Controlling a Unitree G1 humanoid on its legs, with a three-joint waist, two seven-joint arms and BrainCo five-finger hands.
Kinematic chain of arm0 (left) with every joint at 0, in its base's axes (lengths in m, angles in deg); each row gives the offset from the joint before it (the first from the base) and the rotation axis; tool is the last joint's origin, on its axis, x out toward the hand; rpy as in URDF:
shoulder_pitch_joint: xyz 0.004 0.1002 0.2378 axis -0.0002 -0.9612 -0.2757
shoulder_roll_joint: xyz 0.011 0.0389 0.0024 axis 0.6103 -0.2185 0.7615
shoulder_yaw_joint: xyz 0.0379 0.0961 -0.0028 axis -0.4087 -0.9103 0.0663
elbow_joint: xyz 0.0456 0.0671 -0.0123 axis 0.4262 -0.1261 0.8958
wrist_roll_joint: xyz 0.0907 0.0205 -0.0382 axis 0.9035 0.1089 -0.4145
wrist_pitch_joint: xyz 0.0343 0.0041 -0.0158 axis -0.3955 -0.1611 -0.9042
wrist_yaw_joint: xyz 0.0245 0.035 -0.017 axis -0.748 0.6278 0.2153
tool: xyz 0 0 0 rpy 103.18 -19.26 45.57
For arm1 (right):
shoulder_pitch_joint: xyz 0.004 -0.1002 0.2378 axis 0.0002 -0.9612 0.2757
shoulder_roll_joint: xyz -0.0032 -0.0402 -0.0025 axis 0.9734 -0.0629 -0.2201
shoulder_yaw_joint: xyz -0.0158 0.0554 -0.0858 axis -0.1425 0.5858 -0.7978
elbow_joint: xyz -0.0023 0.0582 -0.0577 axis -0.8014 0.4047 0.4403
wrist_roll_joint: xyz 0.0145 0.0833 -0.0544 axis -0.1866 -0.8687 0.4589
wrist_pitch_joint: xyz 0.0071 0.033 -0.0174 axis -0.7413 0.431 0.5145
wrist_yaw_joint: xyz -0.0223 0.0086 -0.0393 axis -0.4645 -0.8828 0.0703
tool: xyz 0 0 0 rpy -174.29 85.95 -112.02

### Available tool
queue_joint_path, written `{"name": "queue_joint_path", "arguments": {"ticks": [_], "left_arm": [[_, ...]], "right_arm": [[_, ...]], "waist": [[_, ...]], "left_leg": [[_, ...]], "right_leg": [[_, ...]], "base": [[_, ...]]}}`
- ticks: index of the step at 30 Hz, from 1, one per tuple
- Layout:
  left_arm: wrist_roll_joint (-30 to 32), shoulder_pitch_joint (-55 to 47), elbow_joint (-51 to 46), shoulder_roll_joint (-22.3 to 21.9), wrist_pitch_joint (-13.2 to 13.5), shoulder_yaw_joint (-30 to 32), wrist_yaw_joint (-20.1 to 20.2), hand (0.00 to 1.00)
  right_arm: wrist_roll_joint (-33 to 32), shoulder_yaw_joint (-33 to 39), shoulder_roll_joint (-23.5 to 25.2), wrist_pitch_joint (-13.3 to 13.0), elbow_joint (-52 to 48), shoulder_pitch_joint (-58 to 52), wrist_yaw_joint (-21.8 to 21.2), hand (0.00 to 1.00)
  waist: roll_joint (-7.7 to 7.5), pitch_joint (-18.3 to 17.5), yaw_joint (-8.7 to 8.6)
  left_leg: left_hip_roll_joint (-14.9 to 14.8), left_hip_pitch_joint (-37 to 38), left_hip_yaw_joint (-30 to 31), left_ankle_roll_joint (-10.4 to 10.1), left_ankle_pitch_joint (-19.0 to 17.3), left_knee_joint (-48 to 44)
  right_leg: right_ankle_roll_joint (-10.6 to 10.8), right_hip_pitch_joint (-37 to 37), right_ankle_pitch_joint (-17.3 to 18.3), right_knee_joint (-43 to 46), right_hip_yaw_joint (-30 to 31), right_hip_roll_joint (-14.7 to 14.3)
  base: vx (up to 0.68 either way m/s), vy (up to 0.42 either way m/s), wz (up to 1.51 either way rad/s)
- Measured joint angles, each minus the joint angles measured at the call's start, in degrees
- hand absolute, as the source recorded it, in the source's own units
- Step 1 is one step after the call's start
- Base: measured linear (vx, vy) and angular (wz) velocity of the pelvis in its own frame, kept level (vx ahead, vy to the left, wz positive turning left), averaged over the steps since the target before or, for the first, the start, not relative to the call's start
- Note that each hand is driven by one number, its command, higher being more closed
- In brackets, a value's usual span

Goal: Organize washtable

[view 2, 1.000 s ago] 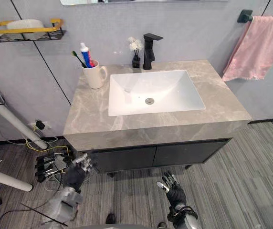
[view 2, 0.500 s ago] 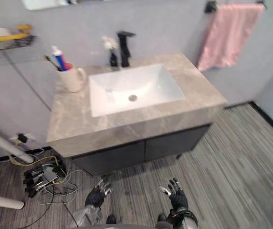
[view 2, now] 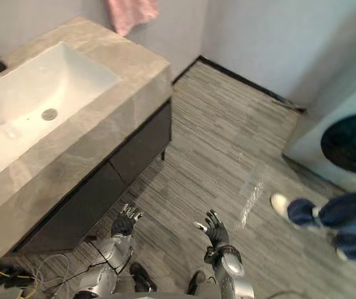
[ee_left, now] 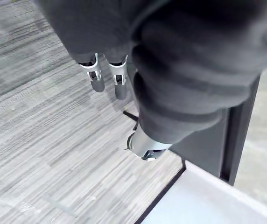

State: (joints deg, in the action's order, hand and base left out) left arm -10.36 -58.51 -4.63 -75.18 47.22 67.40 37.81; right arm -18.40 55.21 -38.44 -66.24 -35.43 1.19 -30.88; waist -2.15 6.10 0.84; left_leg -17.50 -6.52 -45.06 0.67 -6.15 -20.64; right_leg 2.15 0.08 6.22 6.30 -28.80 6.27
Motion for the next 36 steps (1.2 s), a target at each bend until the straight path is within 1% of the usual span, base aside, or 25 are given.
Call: {"name": "queue_joint_path", "arguments": {"ticks": [1,4,9,10,11,12,13,14,15,17,18,19,20,21,24,26,28,29,30,31,32,33,34,35,36], "left_arm": [[-0.06,-0.15,0.03,0.42,0.03,-0.01,-0.10,0.00],[-1.04,-0.22,0.28,0.22,0.07,-1.59,-0.47,0.00],[-1.08,-0.45,0.53,0.37,-0.05,-2.15,-1.46,0.00],[-1.07,-1.16,0.44,0.51,-0.09,-1.45,-1.86,0.00],[-1.06,-1.78,0.06,0.56,-0.09,-0.88,-2.18,0.00],[-1.05,-2.50,-0.43,0.42,-0.10,-0.33,-2.48,0.00],[-0.98,-3.38,-1.64,0.58,-0.38,-0.07,-2.49,0.00],[-0.86,-3.90,-2.68,0.58,-0.39,0.12,-2.48,0.00],[-0.70,-4.75,-4.66,0.64,-0.38,0.46,-2.41,0.00],[-0.33,-6.68,-8.24,0.07,-0.33,2.04,-2.21,0.00],[0.12,-8.17,-11.10,-0.14,-0.28,3.35,-2.04,0.00],[0.27,-9.27,-12.54,-0.38,-0.11,3.55,-1.89,0.00],[0.67,-10.23,-14.32,-0.57,0.00,3.53,-1.03,0.00],[0.75,-10.74,-15.58,-0.85,0.05,3.43,-0.82,0.00],[1.37,-11.16,-15.95,0.66,-0.08,3.86,-0.88,0.00],[2.06,-11.40,-16.25,0.54,-0.13,3.08,-0.89,0.00],[2.96,-11.32,-17.26,0.24,-0.29,0.87,-0.86,0.00],[2.97,-11.03,-17.96,-0.59,-0.36,-0.40,-0.82,0.00],[2.97,-10.67,-17.95,-1.81,-0.40,-0.76,-0.83,0.00],[2.97,-10.04,-17.66,-2.97,-0.40,-0.63,-0.81,0.00],[2.97,-9.00,-17.51,-2.75,-0.40,-1.08,-0.78,0.00],[3.00,-6.74,-18.08,-2.81,-0.10,-3.09,-0.50,0.00],[3.00,-5.56,-18.49,-3.12,0.09,-3.26,0.25,0.00],[3.02,-5.04,-18.29,-2.84,0.05,-3.22,0.26,0.00],[3.09,-4.17,-18.30,-2.16,-0.10,-3.21,0.41,0.00]], "right_arm": [[0.11,0.04,0.00,0.00,-0.31,-0.85,-0.14,0.00],[-0.14,0.31,-1.01,-0.12,-0.95,-2.53,-0.54,0.00],[-5.70,2.12,-0.65,-0.19,-0.96,-3.85,-0.51,0.00],[-7.52,1.87,-0.13,-0.17,-1.02,-3.31,-0.65,0.00],[-8.00,1.85,-0.18,-0.19,-1.05,-2.81,-0.80,0.00],[-8.11,1.70,-0.15,-0.18,-1.05,-1.66,-0.81,0.00],[-8.10,1.70,-0.12,-0.18,-1.05,-0.17,-0.83,0.00],[-8.06,1.66,-0.04,-0.18,-1.08,0.56,-0.90,0.00],[-7.98,1.75,0.04,-0.18,-1.24,0.85,-1.00,0.00],[-7.21,2.16,-0.18,-0.18,-2.04,0.18,-2.02,0.00],[-6.76,2.17,-0.36,-0.12,-2.24,0.16,-2.08,0.00],[-6.72,2.40,-0.40,-0.15,-2.24,0.30,-2.08,0.00],[-6.73,4.15,-0.37,-0.29,-2.50,0.46,-2.06,0.00],[-6.73,6.21,-0.80,-0.35,-2.81,0.41,-2.04,0.00],[-6.81,7.79,1.65,-0.24,-6.55,-2.90,-1.79,0.00],[-8.67,9.45,4.02,-0.30,-8.92,-5.33,-0.47,0.00],[-11.70,10.06,5.21,-0.34,-10.15,-6.58,0.51,0.00],[-13.86,10.44,5.72,-0.36,-11.23,-7.80,0.56,0.00],[-15.07,10.45,5.71,-0.33,-12.11,-8.27,0.56,0.00],[-16.35,10.04,5.89,-0.24,-13.39,-8.47,0.47,0.00],[-16.68,9.94,6.48,-0.23,-14.33,-8.42,0.46,0.00],[-17.46,10.97,7.15,-0.27,-15.13,-9.24,0.44,0.00],[-18.23,11.28,7.16,-0.25,-15.15,-8.79,0.34,0.00],[-18.40,10.71,6.88,-0.05,-15.01,-8.59,0.34,0.00],[-18.63,10.14,6.78,0.04,-15.31,-8.00,0.14,0.00]], "waist": [[-0.04,0.00,0.02],[0.46,0.35,-0.07],[0.69,3.19,-0.18],[0.64,3.76,0.15],[0.85,3.83,0.41],[1.82,3.90,0.93],[3.30,3.86,1.79],[3.85,3.51,1.81],[3.38,3.50,1.72],[2.90,3.39,1.59],[2.57,3.55,1.68],[2.96,3.12,1.69],[4.19,2.41,1.49],[5.52,1.54,1.66],[2.64,0.76,1.62],[1.45,-0.21,1.30],[0.88,-0.78,-0.04],[1.04,-1.01,-0.06],[1.48,-1.33,-0.07],[0.94,-0.89,-0.06],[0.36,-0.68,-0.12],[1.14,-0.80,-0.58],[1.71,-0.56,-0.41],[1.12,-0.48,-0.07],[1.59,-0.14,0.01]], "left_leg": [[-0.60,0.35,0.54,0.00,-0.01,-0.68],[-1.28,0.18,7.75,0.00,0.03,-1.05],[-0.62,0.82,24.84,-0.56,0.38,-5.74],[0.07,-1.27,32.99,-1.55,-1.32,-10.79],[1.19,-1.61,37.07,-2.89,-3.20,-11.89],[3.59,-1.55,43.60,-4.64,-5.75,-12.42],[6.62,-1.00,52.72,-4.75,-8.82,-12.48],[7.47,-0.09,55.83,-5.16,-9.55,-12.06],[9.36,1.63,60.08,-5.36,-9.60,-12.17],[12.62,1.65,63.51,-5.31,-9.57,-17.24],[14.72,0.75,65.07,-5.23,-11.58,-21.29],[15.85,1.17,66.42,-5.54,-14.10,-20.36],[17.69,1.20,68.58,-5.46,-16.57,-14.78],[17.28,2.62,66.70,-1.41,-19.42,-8.97],[18.16,3.69,57.77,0.83,-18.12,-5.47],[18.40,5.09,51.99,1.28,-17.84,-3.07],[18.27,6.73,47.85,1.31,-17.82,-1.33],[18.24,7.74,44.64,1.29,-17.82,-1.24],[18.04,8.32,41.45,0.80,-17.56,-2.15],[18.01,5.78,38.60,-1.72,-16.44,-7.88],[18.09,3.28,37.48,-0.98,-16.84,-11.30],[15.35,0.25,35.85,1.05,-17.55,-11.17],[11.76,-0.69,33.04,1.15,-17.28,-8.14],[11.69,-0.68,30.73,2.14,-17.48,-8.22],[10.22,-1.40,26.76,2.91,-17.45,-8.42]], "right_leg": [[-0.03,-0.79,-0.01,-0.36,0.40,-0.45],[-0.87,-1.31,-0.11,-0.56,2.14,-2.16],[-1.97,-1.64,-0.54,0.74,9.77,-4.07],[-2.42,-0.66,-0.73,1.71,14.48,-4.53],[-2.72,0.41,-0.47,2.27,17.01,-4.99],[-3.35,2.40,-0.17,3.73,21.53,-6.26],[-4.23,5.33,-0.74,5.10,28.37,-8.97],[-4.21,6.26,-0.74,5.61,30.70,-9.81],[-3.75,7.40,-1.02,5.97,34.14,-11.01],[-3.51,7.98,-3.11,5.29,41.23,-12.13],[-2.79,7.98,-3.58,5.02,46.01,-12.20],[-2.05,8.10,-4.09,4.46,48.23,-12.34],[-0.42,8.70,-5.15,3.51,51.36,-12.53],[1.31,10.26,-5.66,3.24,54.40,-13.86],[3.08,11.89,-7.67,1.99,59.61,-11.97],[4.34,13.36,-8.52,2.23,60.68,-12.04],[4.73,13.57,-9.33,1.53,60.95,-12.41],[5.32,13.53,-10.81,1.18,62.42,-13.40],[4.04,13.55,-12.73,1.01,63.28,-14.61],[1.89,13.99,-14.93,0.85,64.35,-13.89],[2.23,14.08,-16.35,-0.35,65.72,-13.01],[4.83,14.49,-20.21,-2.79,67.51,-12.71],[6.03,15.28,-22.81,-3.96,67.74,-14.19],[6.84,15.50,-24.34,-4.96,67.99,-14.35],[5.86,15.95,-28.28,-9.11,65.08,-13.99]], "base": [[-0.07,-0.092,-0.10],[-0.10,-0.078,-0.28],[-0.10,0.001,-0.79],[-0.10,0.079,-1.42],[-0.11,0.133,-1.87],[-0.13,0.230,-2.46],[-0.11,0.216,-2.50],[-0.10,0.211,-2.37],[-0.03,0.107,-1.77],[-0.06,0.148,-1.75],[-0.10,0.248,-1.48],[-0.14,0.361,-1.71],[-0.15,0.363,-1.72],[-0.15,0.344,-1.65],[-0.07,0.275,-1.47],[0.06,0.176,-1.51],[0.10,0.118,-1.28],[0.08,0.102,-1.36],[0.11,0.161,-1.82],[0.03,0.105,-1.49],[-0.08,0.085,-1.32],[-0.15,0.071,-1.19],[-0.18,0.080,-1.33],[-0.16,0.086,-1.59],[-0.15,0.059,-1.54]]}}
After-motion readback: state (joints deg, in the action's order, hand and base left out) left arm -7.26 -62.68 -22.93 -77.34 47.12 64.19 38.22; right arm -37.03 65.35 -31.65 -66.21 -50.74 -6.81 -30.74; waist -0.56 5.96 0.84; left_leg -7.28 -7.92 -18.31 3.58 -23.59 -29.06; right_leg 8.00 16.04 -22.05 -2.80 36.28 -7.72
